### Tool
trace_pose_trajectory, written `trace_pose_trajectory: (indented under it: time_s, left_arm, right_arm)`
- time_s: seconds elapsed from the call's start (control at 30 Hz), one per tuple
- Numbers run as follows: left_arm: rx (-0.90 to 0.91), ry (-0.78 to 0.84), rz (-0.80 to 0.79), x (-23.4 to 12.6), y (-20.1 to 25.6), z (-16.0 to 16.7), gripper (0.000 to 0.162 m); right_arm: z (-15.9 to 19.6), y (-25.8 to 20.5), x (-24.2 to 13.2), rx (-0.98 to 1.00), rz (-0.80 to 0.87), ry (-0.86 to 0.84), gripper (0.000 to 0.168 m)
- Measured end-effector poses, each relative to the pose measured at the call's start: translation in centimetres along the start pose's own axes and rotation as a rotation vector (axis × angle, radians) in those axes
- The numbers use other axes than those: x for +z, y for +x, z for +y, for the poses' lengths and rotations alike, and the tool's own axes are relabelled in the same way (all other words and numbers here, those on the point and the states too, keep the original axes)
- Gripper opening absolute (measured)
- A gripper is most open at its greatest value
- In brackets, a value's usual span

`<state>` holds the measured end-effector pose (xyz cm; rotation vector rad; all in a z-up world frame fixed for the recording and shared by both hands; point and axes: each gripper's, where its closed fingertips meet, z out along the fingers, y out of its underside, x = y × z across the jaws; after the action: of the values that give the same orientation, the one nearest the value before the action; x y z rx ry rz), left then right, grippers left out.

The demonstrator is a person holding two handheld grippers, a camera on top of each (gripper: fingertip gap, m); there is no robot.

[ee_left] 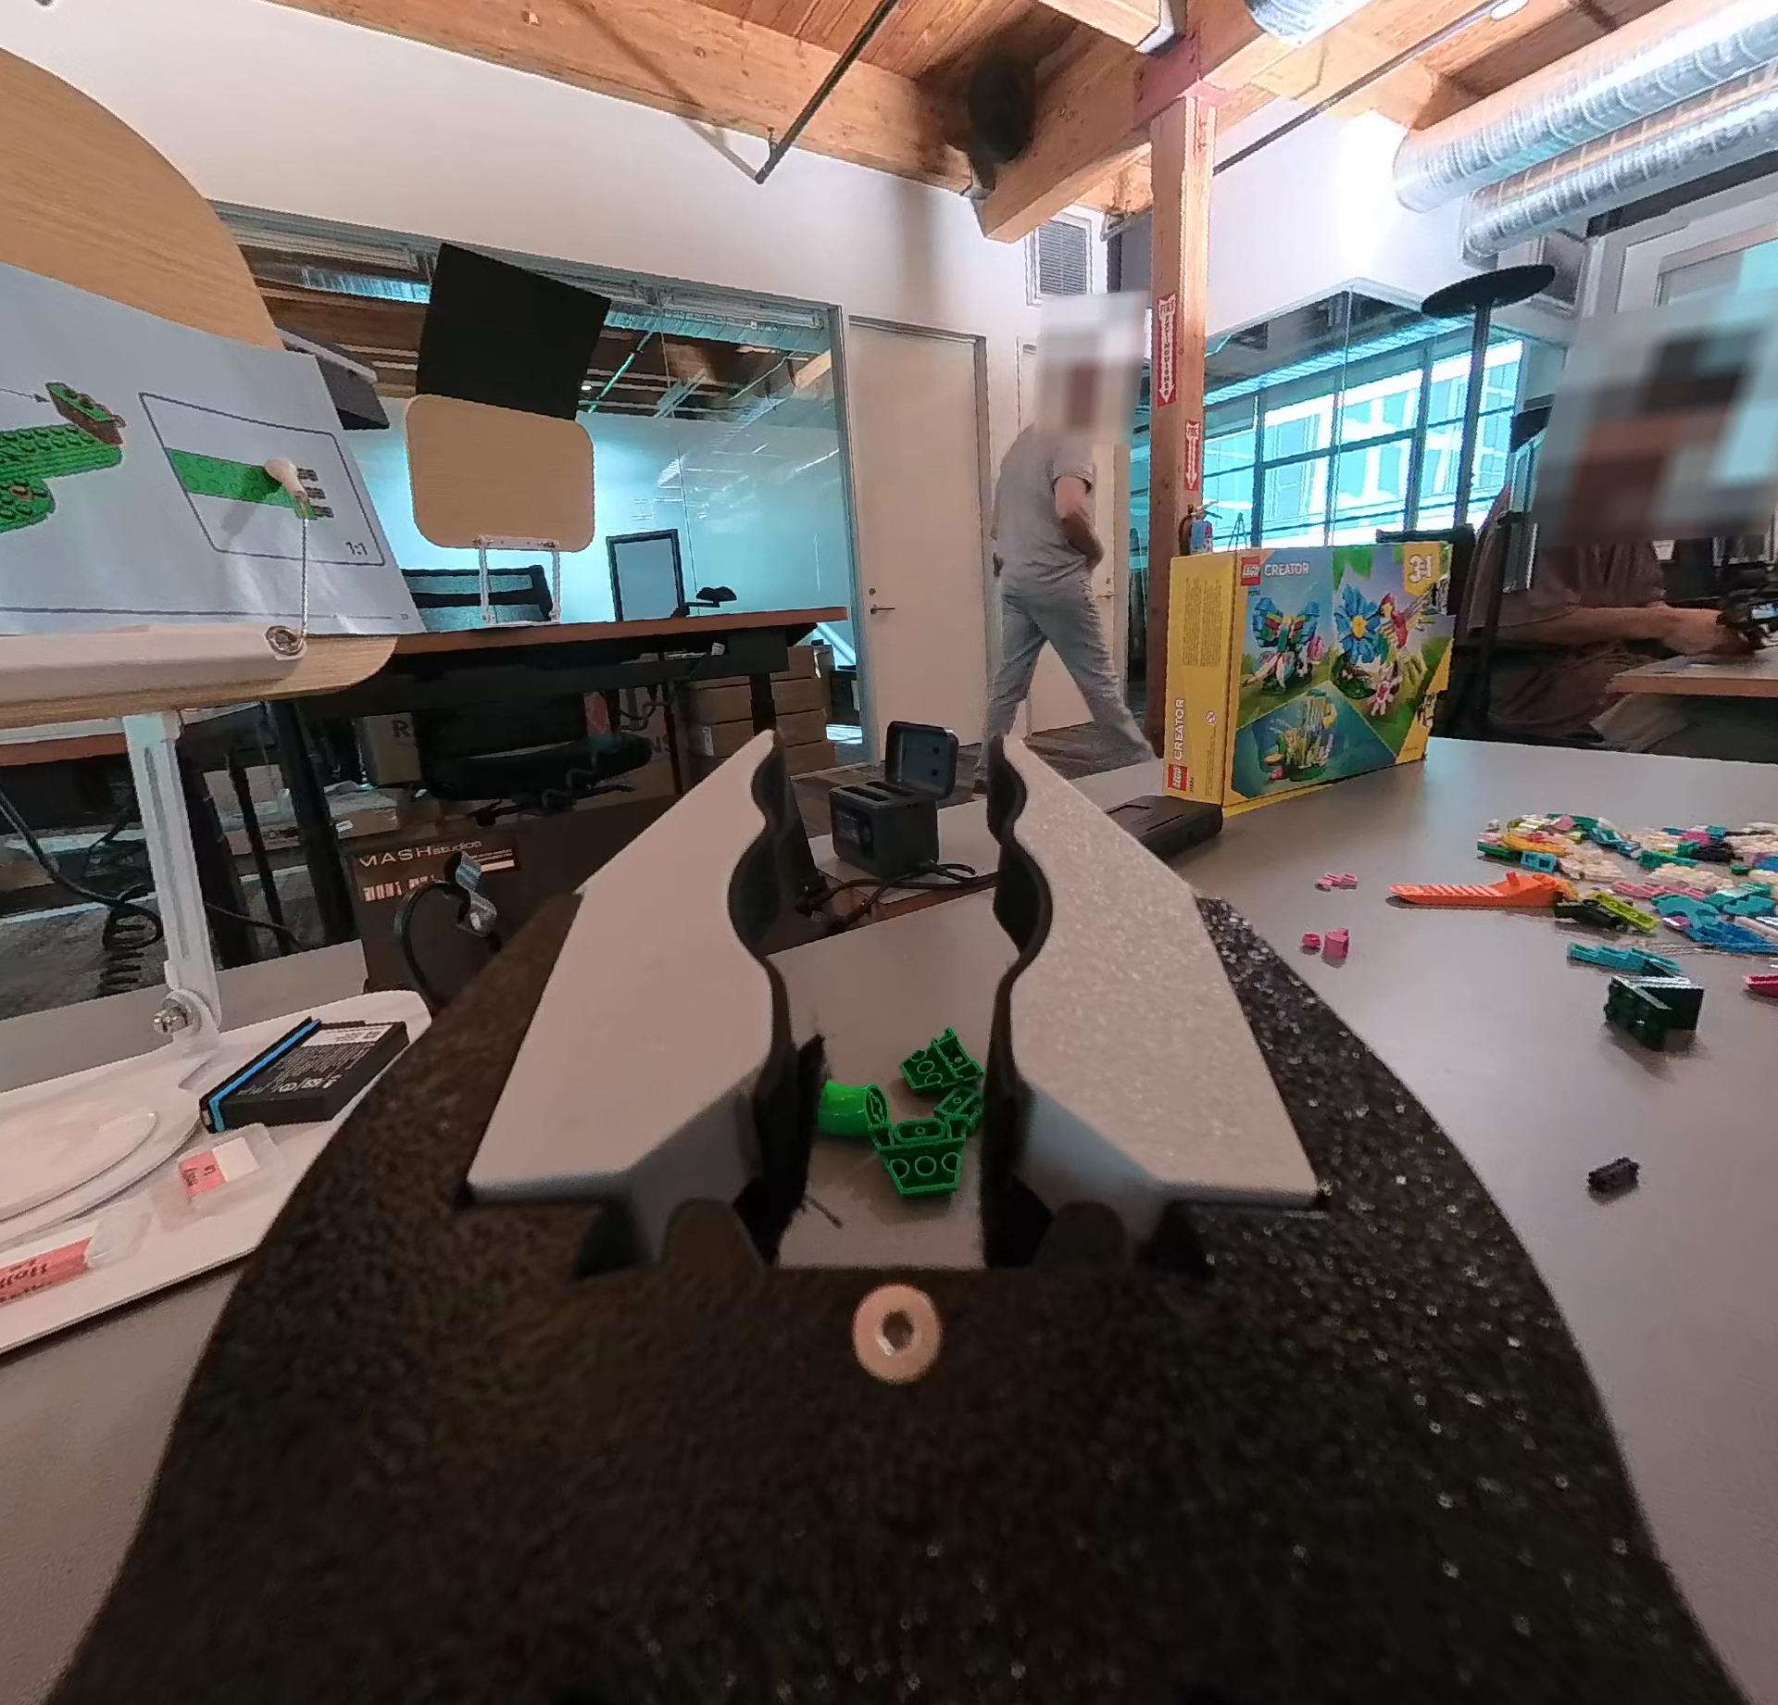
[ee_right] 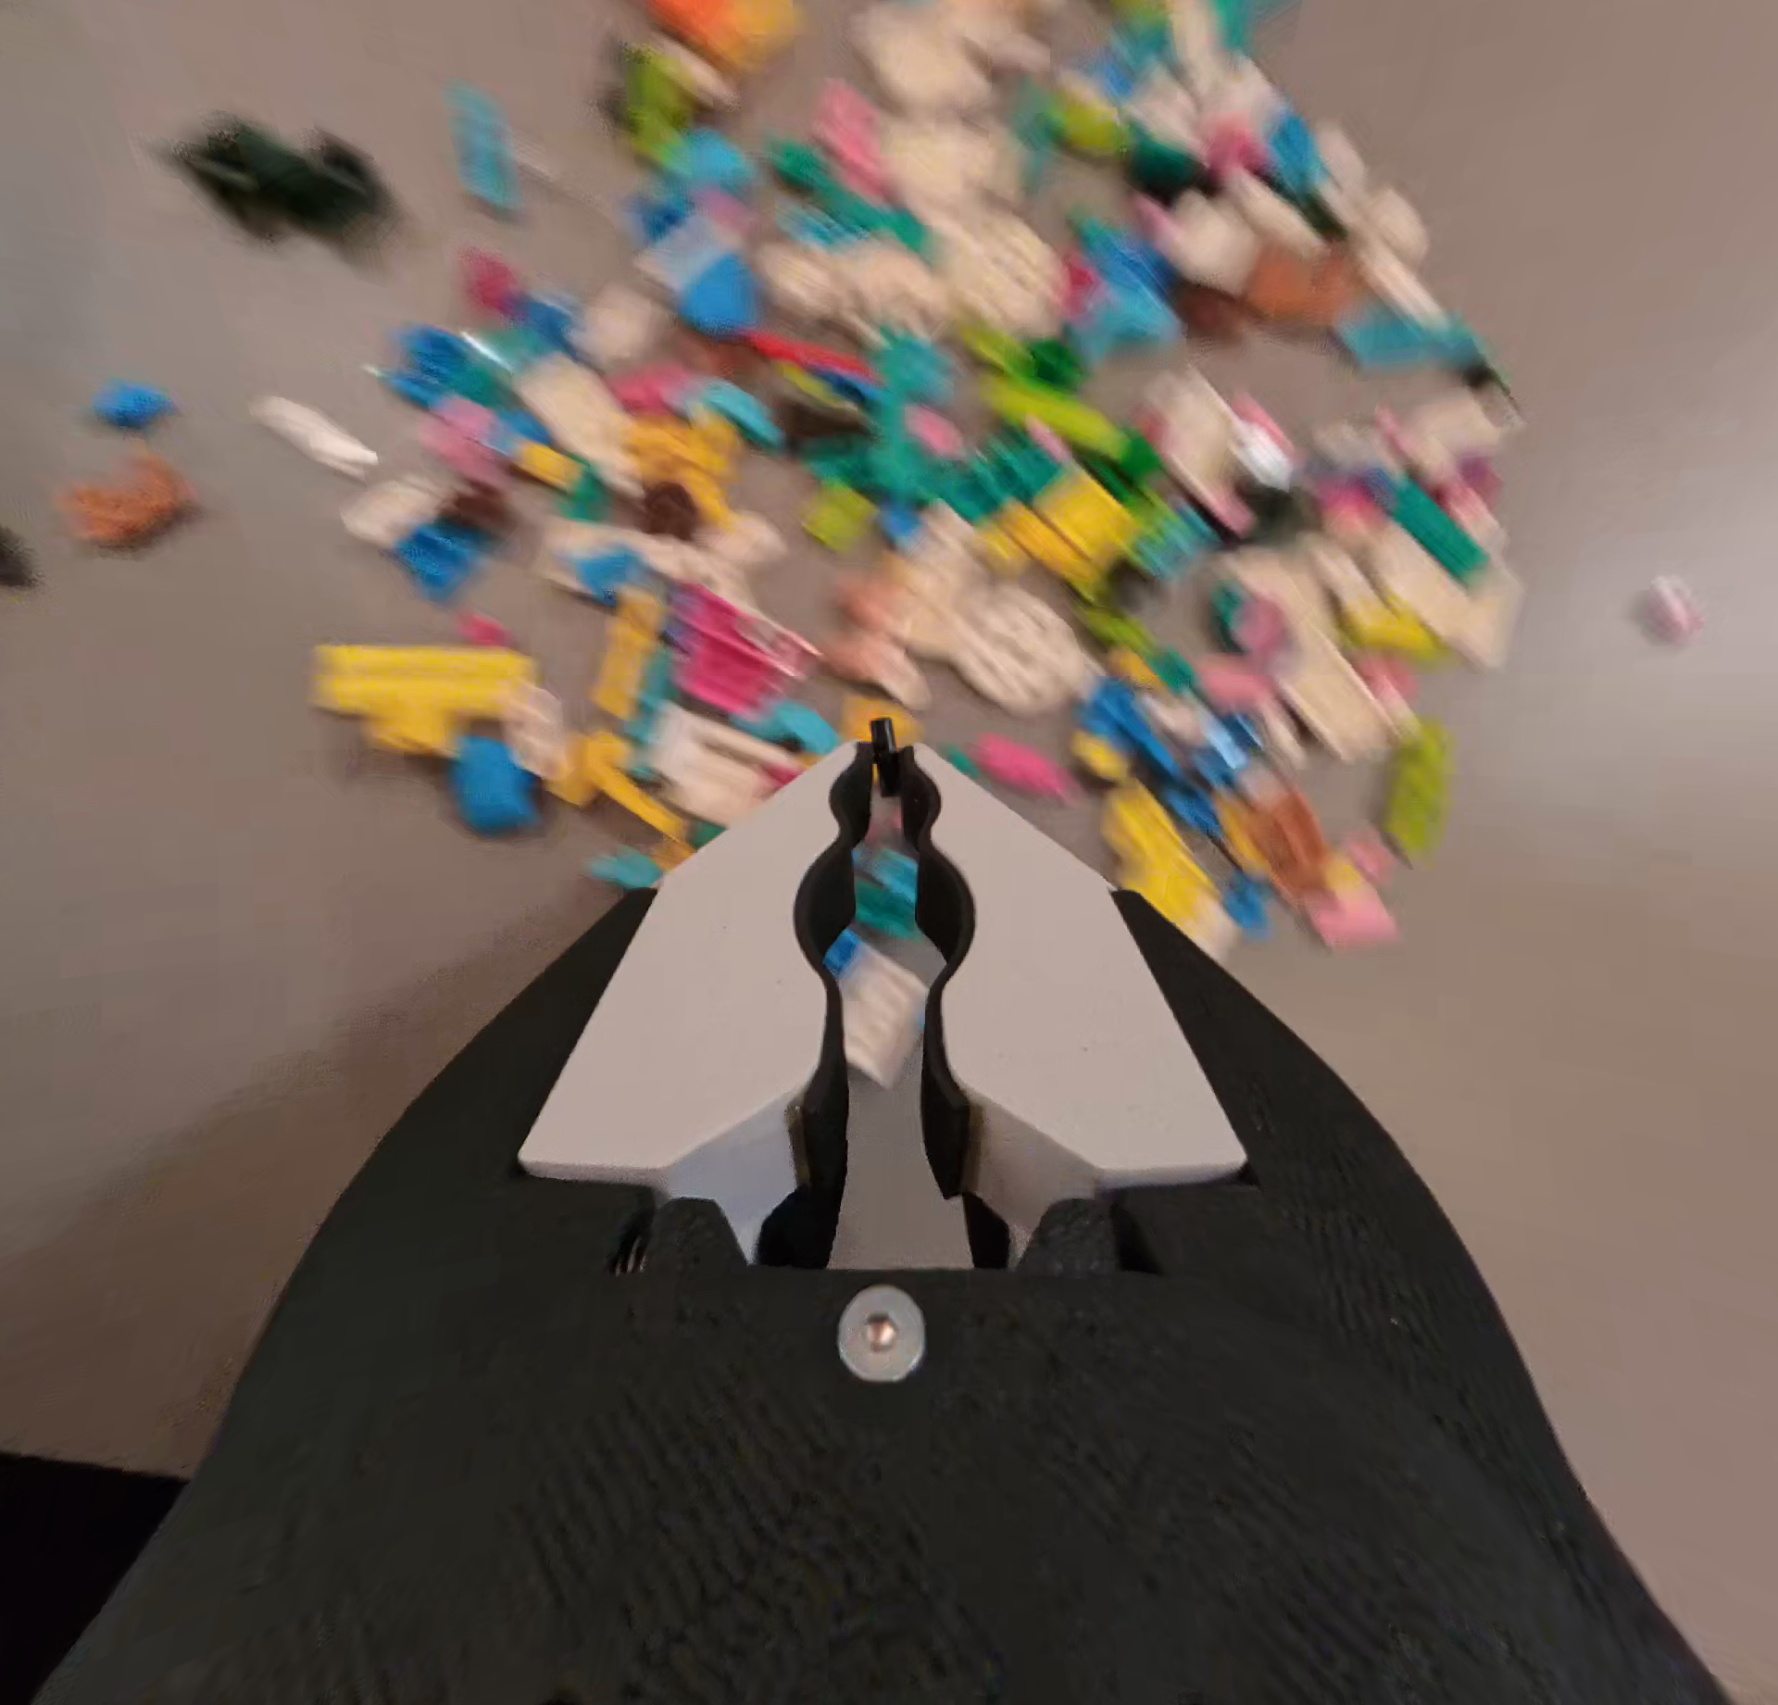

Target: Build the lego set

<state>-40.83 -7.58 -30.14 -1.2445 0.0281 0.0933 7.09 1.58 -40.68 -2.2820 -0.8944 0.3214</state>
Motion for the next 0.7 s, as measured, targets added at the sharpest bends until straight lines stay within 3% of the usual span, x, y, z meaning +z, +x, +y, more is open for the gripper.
trace_pose_trajectory:
  time_s: [0.1, 0.27, 0.47, 0.7]
  left_arm:
    - [-0.002, 0.006, 0.009, -0.1, 0.1, -0.1, 0.038]
    - [-0.023, 0.02, 0.021, -0.2, 0.1, -0.3, 0.038]
    - [-0.012, 0.014, 0.028, -0.1, 0.3, -0.2, 0.037]
    - [-0.013, 0.01, 0.032, -0.1, 0.4, -0.2, 0.037]
  right_arm:
    - [-4.8, -10.2, 2.9, -0.279, -0.21, 0.139, 0.004]
    - [-7.6, -23.3, 8.1, -0.675, -0.423, 0.162, 0.004]
    - [-8.6, -26.8, 11.1, -0.832, -0.506, 0.093, 0.004]
    - [-9.1, -26.5, 10.7, -0.8, -0.514, 0.107, 0.011]
